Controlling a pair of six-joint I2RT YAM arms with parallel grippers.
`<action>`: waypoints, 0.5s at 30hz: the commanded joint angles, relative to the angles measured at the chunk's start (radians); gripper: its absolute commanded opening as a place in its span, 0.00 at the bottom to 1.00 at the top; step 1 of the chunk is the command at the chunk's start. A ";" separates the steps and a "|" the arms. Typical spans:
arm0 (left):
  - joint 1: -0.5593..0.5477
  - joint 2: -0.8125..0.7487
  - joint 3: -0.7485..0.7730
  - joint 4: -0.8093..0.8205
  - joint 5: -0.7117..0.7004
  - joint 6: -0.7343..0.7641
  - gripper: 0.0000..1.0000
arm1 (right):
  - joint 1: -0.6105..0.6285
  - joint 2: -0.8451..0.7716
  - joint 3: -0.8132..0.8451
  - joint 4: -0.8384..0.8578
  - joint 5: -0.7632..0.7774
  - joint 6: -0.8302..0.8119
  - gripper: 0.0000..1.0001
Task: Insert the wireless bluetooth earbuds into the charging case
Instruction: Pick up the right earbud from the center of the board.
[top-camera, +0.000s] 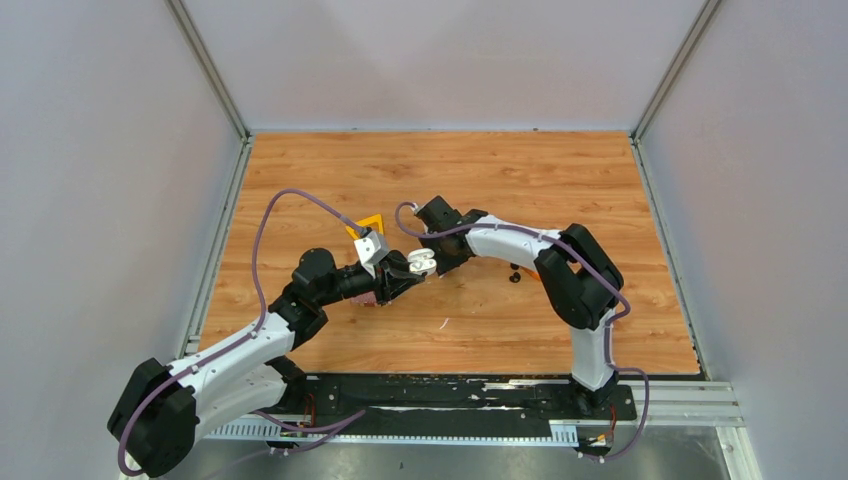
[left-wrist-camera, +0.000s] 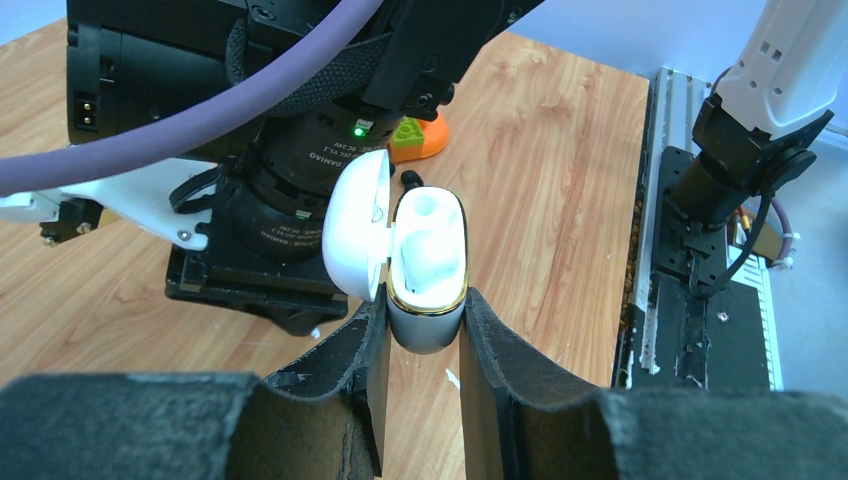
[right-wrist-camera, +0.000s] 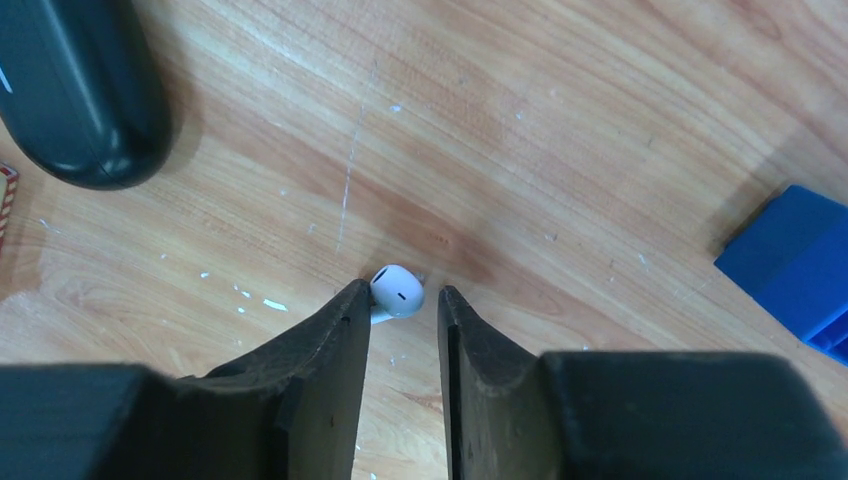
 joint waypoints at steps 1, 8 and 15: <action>0.003 -0.003 0.033 0.021 0.008 0.015 0.00 | 0.009 -0.039 -0.031 -0.045 0.017 0.048 0.30; 0.004 -0.001 0.033 0.015 0.006 0.017 0.00 | 0.009 0.013 -0.002 -0.042 0.000 0.046 0.24; 0.002 0.002 0.034 0.017 0.007 0.017 0.00 | 0.006 0.063 0.027 -0.043 0.017 0.023 0.24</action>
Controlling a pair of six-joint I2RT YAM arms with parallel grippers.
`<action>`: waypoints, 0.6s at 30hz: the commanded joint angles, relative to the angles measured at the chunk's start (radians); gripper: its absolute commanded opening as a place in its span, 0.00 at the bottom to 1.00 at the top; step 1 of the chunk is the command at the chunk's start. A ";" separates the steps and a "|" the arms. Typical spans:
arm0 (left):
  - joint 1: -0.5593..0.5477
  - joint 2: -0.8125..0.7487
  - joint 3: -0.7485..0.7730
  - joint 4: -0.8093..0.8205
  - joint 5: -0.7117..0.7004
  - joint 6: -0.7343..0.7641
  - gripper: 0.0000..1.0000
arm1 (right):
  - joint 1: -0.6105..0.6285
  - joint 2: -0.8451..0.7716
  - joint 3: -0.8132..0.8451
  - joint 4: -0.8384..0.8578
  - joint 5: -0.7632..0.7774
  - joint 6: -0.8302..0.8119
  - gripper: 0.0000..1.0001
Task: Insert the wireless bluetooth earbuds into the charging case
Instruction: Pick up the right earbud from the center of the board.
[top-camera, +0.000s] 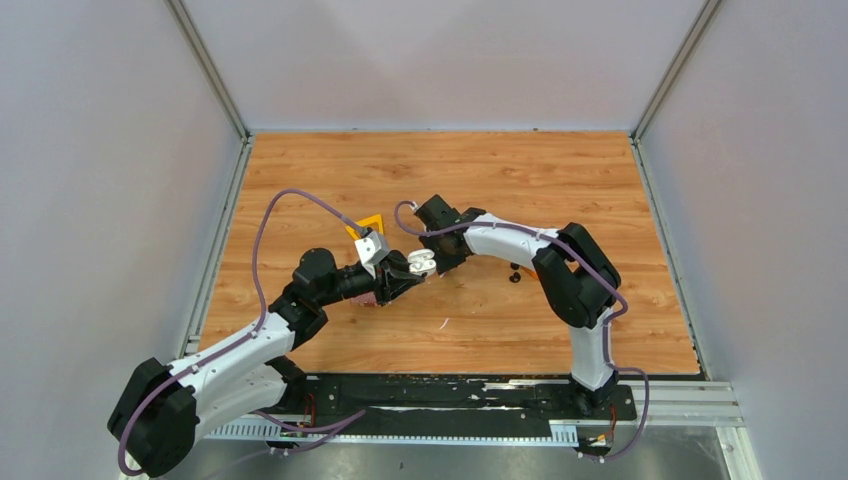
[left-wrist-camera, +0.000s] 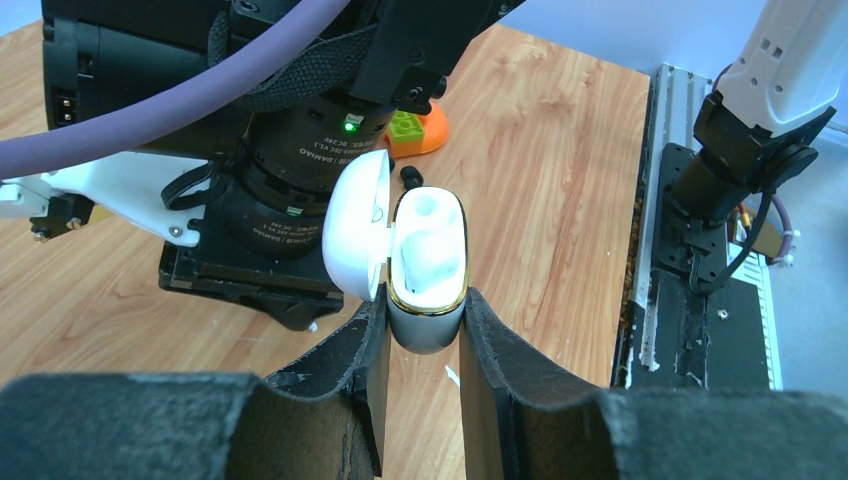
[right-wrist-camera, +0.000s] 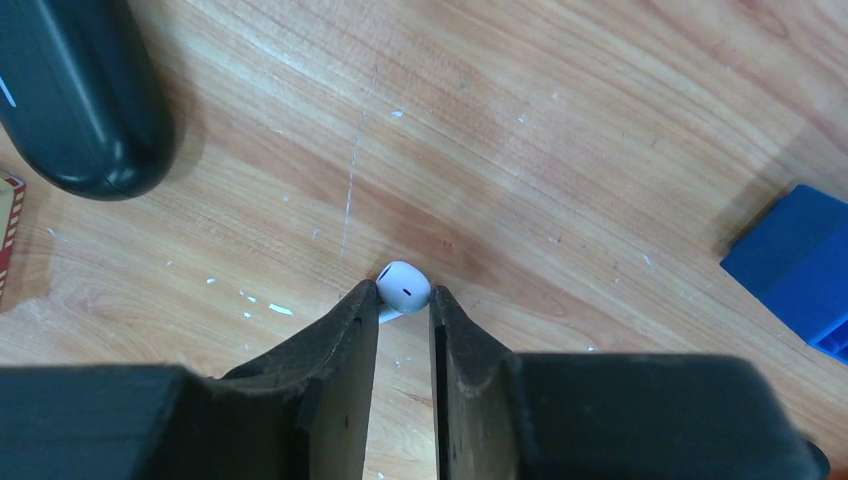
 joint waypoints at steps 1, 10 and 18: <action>0.003 -0.001 0.034 0.024 0.007 0.016 0.00 | 0.003 0.057 0.013 -0.012 0.016 -0.005 0.24; 0.003 -0.004 0.033 0.025 0.010 0.015 0.00 | 0.000 0.061 0.020 -0.005 0.007 -0.025 0.31; 0.003 0.001 0.034 0.025 0.010 0.014 0.00 | -0.020 0.087 0.058 -0.010 -0.030 -0.030 0.37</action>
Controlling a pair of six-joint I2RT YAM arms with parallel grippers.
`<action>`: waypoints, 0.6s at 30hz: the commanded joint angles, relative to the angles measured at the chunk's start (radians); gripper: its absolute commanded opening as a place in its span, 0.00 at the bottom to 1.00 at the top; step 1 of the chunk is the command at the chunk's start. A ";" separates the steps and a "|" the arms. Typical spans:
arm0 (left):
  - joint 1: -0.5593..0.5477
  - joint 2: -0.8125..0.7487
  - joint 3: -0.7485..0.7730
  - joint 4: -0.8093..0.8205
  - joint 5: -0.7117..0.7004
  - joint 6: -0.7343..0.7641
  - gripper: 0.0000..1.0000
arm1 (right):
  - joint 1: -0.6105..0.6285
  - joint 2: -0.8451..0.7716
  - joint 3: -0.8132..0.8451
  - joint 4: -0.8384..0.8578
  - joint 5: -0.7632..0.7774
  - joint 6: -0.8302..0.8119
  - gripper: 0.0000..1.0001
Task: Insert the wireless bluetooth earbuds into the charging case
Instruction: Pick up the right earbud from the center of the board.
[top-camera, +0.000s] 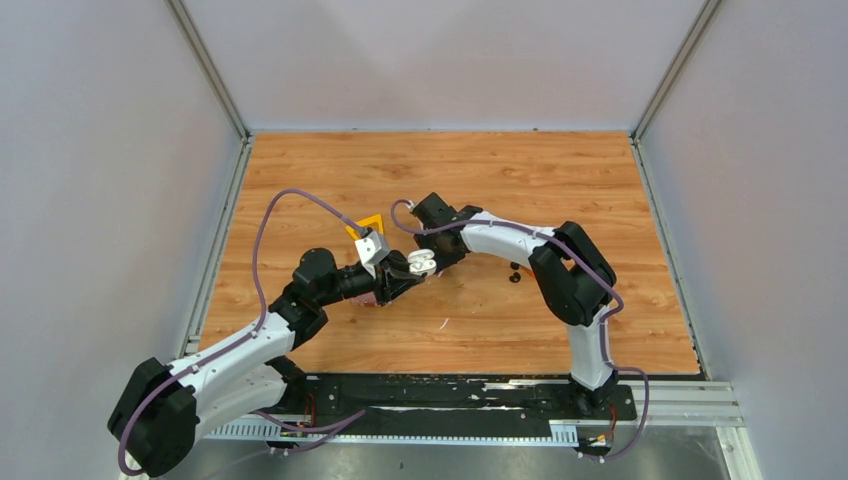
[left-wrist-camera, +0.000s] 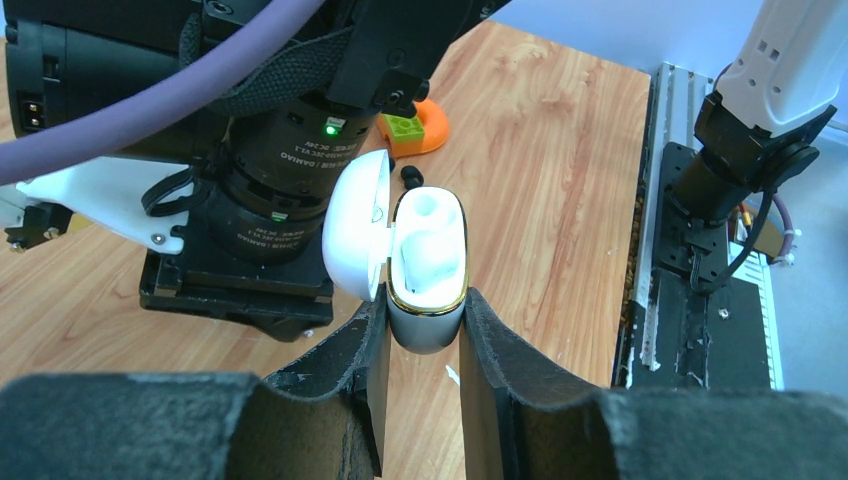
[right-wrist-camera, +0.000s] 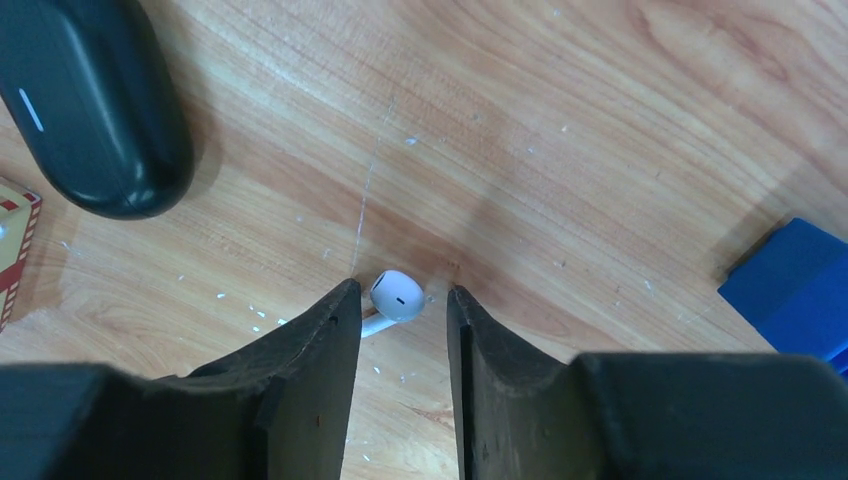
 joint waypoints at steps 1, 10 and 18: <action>0.003 -0.001 0.033 0.026 0.010 0.011 0.00 | -0.019 0.063 0.021 -0.001 -0.037 -0.006 0.37; 0.003 0.001 0.034 0.026 0.012 0.012 0.00 | -0.021 0.050 0.013 -0.003 -0.035 -0.002 0.32; 0.003 0.002 0.036 0.024 0.012 0.012 0.00 | -0.018 0.022 -0.020 0.003 -0.037 0.004 0.31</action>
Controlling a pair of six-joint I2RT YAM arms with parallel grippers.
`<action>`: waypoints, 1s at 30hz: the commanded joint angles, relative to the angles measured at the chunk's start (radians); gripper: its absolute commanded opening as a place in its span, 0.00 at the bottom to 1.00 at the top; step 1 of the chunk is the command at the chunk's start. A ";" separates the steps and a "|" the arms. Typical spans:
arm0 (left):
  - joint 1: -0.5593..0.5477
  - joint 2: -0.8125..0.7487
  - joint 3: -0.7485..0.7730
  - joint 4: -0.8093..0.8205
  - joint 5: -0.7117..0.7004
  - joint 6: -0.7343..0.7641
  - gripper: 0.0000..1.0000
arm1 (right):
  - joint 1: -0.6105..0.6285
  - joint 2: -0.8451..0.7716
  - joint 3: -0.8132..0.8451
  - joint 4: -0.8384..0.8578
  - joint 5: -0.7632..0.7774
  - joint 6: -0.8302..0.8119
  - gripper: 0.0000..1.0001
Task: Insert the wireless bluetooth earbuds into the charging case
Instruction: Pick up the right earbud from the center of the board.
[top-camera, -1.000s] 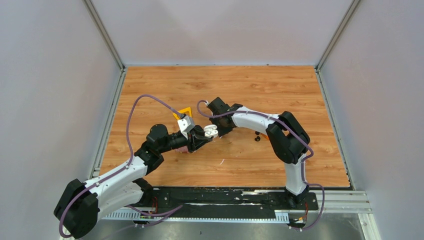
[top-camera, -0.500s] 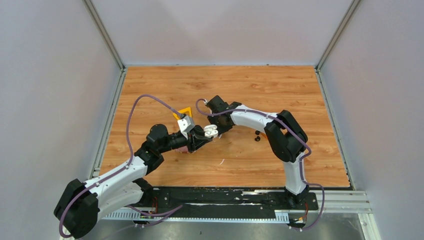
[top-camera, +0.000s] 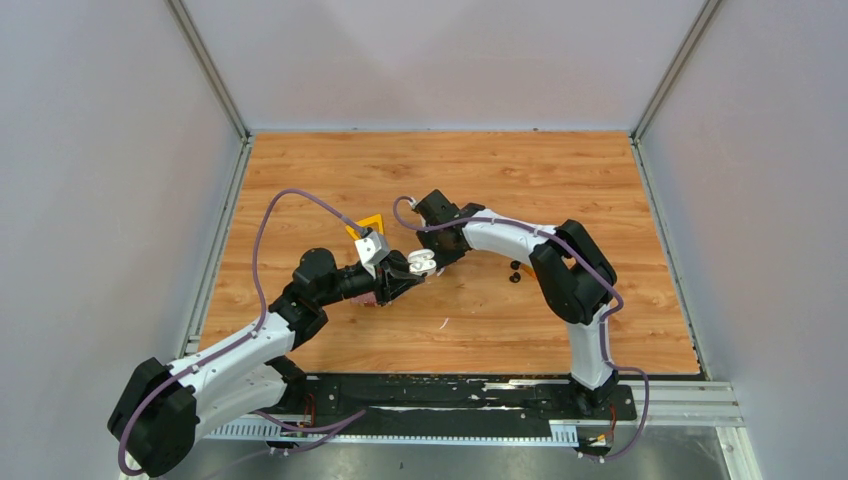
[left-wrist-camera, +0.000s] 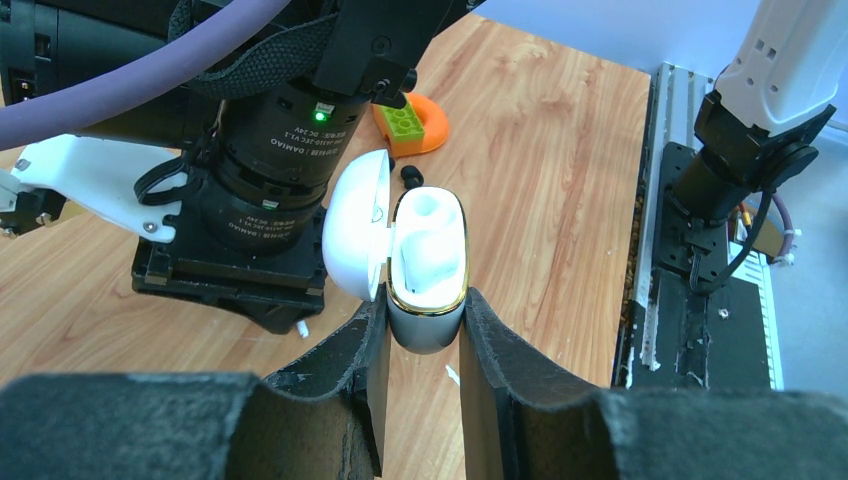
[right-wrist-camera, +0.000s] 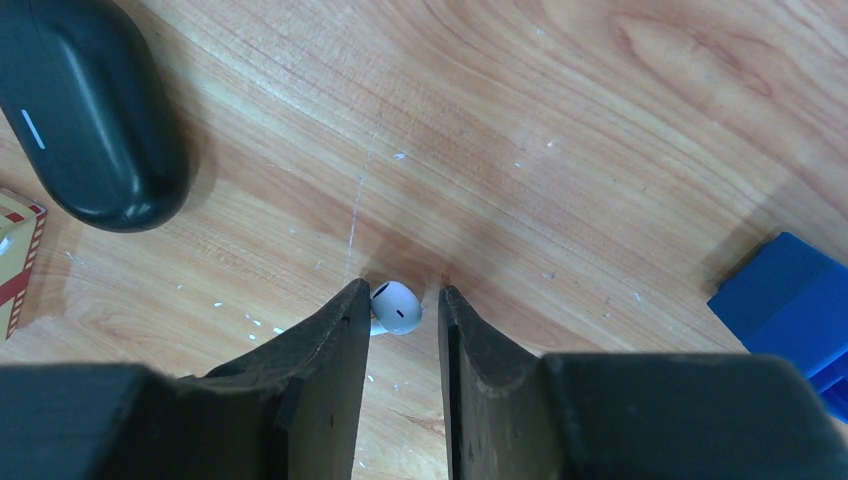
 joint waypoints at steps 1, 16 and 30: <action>0.003 0.001 0.036 0.023 0.011 0.012 0.00 | 0.001 0.013 -0.033 -0.004 -0.012 0.007 0.31; 0.003 -0.001 0.037 0.015 0.010 0.018 0.00 | 0.027 0.005 -0.034 -0.010 -0.014 0.008 0.28; 0.003 0.002 0.039 0.012 0.010 0.018 0.00 | 0.028 -0.010 -0.056 -0.010 0.002 0.018 0.28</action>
